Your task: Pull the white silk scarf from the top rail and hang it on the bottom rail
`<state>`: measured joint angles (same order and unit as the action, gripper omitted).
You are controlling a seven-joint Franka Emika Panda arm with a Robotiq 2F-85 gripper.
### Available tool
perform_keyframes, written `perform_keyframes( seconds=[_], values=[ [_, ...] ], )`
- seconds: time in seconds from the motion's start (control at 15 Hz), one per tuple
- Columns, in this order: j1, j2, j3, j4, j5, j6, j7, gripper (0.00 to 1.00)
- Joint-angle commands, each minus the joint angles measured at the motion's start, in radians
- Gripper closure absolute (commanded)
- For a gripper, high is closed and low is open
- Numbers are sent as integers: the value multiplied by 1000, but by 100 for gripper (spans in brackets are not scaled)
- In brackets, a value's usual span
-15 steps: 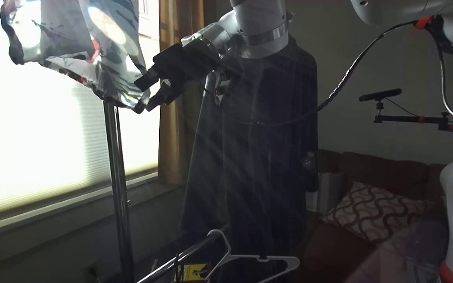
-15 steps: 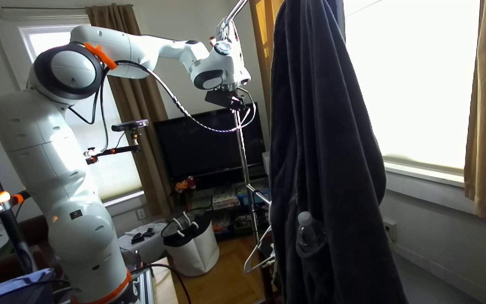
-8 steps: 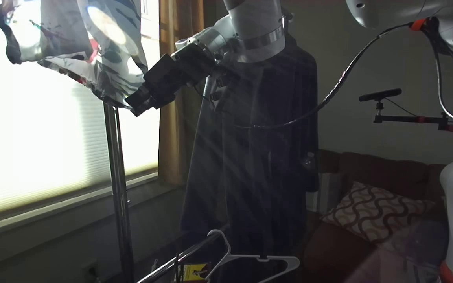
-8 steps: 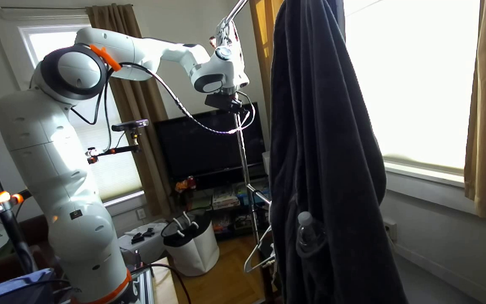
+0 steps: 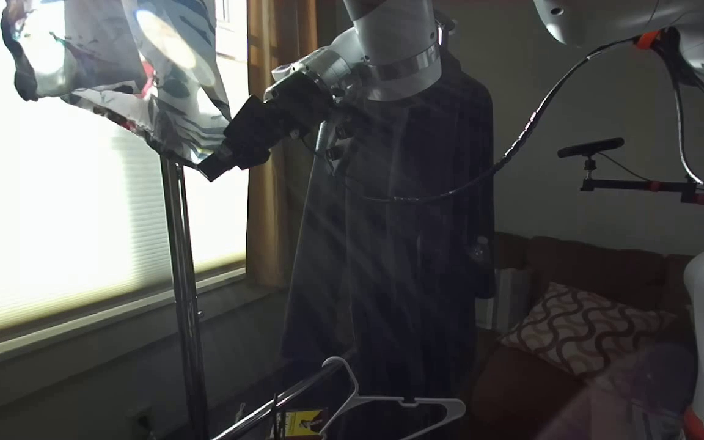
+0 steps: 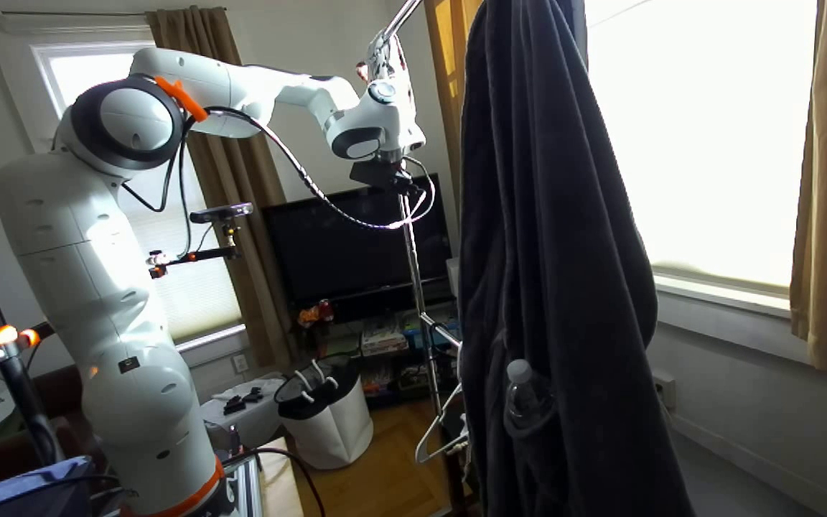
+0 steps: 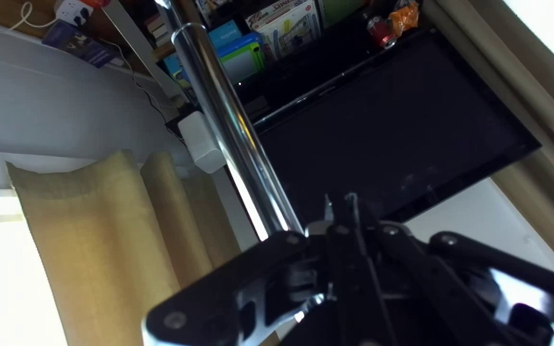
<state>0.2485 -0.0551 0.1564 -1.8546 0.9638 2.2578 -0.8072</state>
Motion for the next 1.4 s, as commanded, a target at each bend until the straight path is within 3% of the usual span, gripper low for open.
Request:
perform_keyframes(
  seconds=[0.0, 0.4, 0.8, 0.87, 0.93, 1.0, 1.07, 1.2, 1.33],
  values=[
    [-31, -12, 11, -69, -144, 36, 148, 99],
    [-114, -14, -52, -230, -256, 190, 260, 99],
    [-192, 2, -113, -377, -484, 426, 428, 99],
    [-203, -7, -119, -390, -563, 410, 526, 99],
    [-196, -47, -125, -371, -483, 228, 500, 99],
    [-182, -76, -122, -376, -404, 171, 444, 99],
    [-191, 4, -126, -347, -462, 277, 451, 96],
    [-180, -31, -126, -346, -432, 200, 449, 96],
    [-169, -52, -122, -353, -412, 211, 456, 99]
  ],
)
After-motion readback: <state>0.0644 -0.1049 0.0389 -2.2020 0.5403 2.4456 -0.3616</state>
